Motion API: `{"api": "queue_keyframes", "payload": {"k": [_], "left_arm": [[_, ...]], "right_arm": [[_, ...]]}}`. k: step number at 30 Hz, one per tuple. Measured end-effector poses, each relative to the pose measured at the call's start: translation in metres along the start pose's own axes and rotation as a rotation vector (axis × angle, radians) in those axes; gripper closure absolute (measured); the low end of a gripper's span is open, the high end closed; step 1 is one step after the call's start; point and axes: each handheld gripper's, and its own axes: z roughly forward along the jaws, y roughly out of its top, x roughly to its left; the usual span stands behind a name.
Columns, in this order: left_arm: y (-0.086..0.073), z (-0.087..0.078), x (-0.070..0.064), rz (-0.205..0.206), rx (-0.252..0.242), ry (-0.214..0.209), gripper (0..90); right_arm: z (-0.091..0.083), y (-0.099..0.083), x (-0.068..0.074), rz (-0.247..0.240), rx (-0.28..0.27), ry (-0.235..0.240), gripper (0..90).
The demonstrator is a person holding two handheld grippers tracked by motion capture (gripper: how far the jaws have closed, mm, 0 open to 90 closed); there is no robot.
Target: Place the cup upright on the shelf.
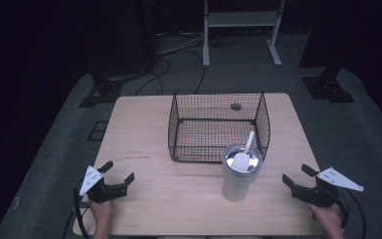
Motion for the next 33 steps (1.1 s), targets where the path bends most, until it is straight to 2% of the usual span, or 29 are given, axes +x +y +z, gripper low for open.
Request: {"api": "queue_keyframes", "payload": {"k": [6,17,25,33], "left_arm": [[0.0,-0.001,0.0,0.001,-0.002,-0.003,0.0],[0.0,-0.001,0.001,-0.008,-0.009,-0.005,0.0],[0.0,-0.001,0.002,-0.012,-0.011,-0.006,0.0],[0.0,-0.001,0.002,-0.013,-0.012,-0.005,0.0]], "right_arm": [[-0.002,0.005,0.011,-0.048,-0.001,0.021,12.8],[-0.002,0.013,0.036,-0.116,0.007,0.122,12.2],[-0.003,0.02,0.054,-0.183,0.023,0.171,10.0],[-0.005,0.026,0.069,-0.21,0.028,0.221,8.7]]}}
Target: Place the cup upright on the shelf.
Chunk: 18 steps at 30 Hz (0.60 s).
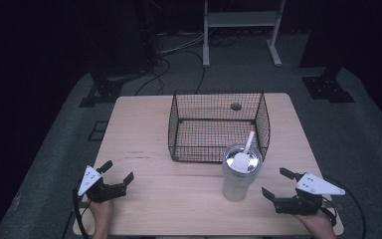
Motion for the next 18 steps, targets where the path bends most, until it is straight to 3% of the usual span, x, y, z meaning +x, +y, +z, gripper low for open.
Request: {"api": "queue_keyframes", "payload": {"k": [7,18], "left_arm": [[0.0,0.0,0.001,-0.002,-0.003,-0.001,0.0],[0.0,0.0,0.001,-0.001,-0.005,-0.002,0.0]], "right_arm": [[0.006,0.005,0.012,-0.026,0.029,0.056,6.8],[0.018,0.011,0.027,-0.046,0.029,0.129,4.7]]}}
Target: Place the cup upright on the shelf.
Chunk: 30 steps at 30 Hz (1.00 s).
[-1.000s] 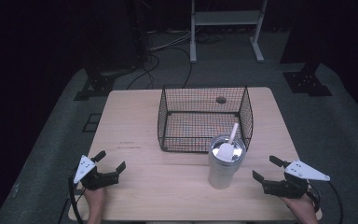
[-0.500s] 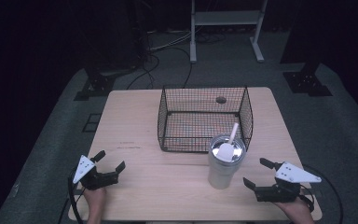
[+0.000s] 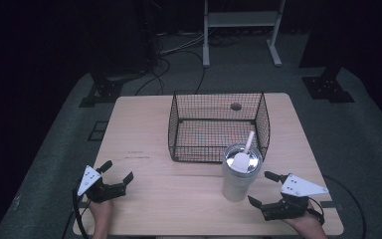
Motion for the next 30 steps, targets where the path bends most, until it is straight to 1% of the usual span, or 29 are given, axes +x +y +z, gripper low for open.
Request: {"api": "queue_keyframes", "payload": {"k": [5,9,11,14,18,19,25,30], "left_arm": [[0.0,0.0,0.0,-0.003,-0.001,0.0,0.0],[0.0,0.0,0.0,-0.003,-0.001,-0.002,0.0],[0.0,0.0,0.0,-0.003,-0.001,-0.002,0.0],[0.0,0.0,0.0,-0.002,-0.002,-0.003,0.0],[0.0,0.0,0.0,-0.004,-0.002,-0.003,0.0],[0.0,0.0,0.0,-0.003,-0.002,-0.004,0.0],[0.0,0.0,0.0,-0.006,-0.004,-0.004,0.0],[0.0,0.0,0.0,-0.005,-0.005,-0.004,0.0]], "right_arm": [[0.008,0.002,0.002,-0.001,0.002,0.022,4.0],[0.017,0.003,0.003,0.004,0.01,0.027,3.4],[0.021,0.003,0.003,-0.001,0.015,0.027,3.4],[0.027,0.004,0.004,0.004,0.02,0.04,3.0],[0.034,0.005,0.004,-0.003,0.024,0.025,2.7],[0.036,0.005,0.004,0.002,0.022,0.024,2.7],[0.046,0.006,0.004,0.014,-0.008,0.001,2.7],[0.056,0.006,0.005,0.006,-0.023,-0.016,2.8]]}}
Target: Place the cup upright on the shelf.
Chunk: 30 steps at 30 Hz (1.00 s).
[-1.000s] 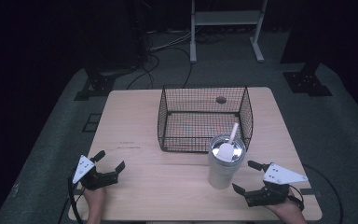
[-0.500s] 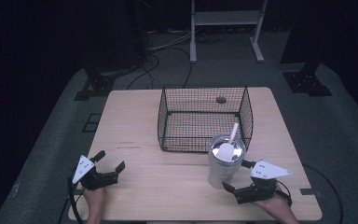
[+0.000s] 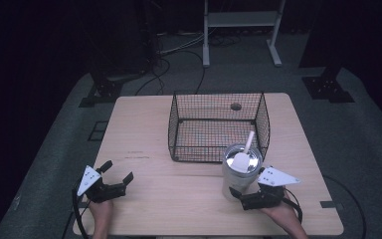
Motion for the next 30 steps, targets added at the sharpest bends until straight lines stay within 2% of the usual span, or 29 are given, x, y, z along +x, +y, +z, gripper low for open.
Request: {"api": "queue_keyframes", "payload": {"k": [11,23,28,30], "left_arm": [[0.0,0.0,0.0,0.0,-0.002,-0.002,0.0],[0.0,-0.001,0.001,-0.001,-0.003,0.0,0.0],[0.0,-0.001,0.001,0.001,-0.002,-0.001,0.0],[0.0,-0.001,0.001,0.001,-0.001,0.0,0.0]], "right_arm": [[0.01,0.001,-0.001,0.008,-0.039,-0.016,7.6],[0.01,-0.001,-0.002,-0.015,-0.073,-0.013,9.4],[0.011,0.001,0.0,-0.032,-0.072,-0.001,9.4],[0.012,0.005,0.0,-0.025,-0.088,0.028,9.4]]}}
